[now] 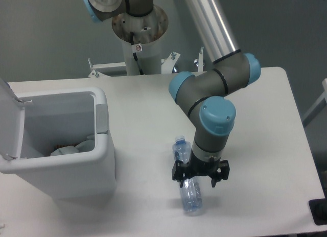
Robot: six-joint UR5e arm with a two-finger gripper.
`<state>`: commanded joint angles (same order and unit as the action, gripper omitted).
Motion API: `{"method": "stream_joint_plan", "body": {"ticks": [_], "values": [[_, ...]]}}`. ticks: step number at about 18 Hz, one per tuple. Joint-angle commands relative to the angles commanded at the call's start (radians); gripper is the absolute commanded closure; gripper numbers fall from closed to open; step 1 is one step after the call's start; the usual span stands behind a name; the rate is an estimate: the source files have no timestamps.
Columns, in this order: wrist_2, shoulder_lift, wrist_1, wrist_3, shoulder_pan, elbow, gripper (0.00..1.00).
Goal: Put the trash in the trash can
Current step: 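Lower the gripper around the bottle and close on it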
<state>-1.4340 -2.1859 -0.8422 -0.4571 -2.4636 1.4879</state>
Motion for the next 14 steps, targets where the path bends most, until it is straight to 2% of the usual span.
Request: {"method": "stream_joint_plan", "body": {"ticks": [3,14], "values": [[-0.034,-0.037,0.024,-0.028,0.018,-0.018,0.0],[-0.045,-0.057,0.035,-0.023,0.035,0.0,0.0]]}}
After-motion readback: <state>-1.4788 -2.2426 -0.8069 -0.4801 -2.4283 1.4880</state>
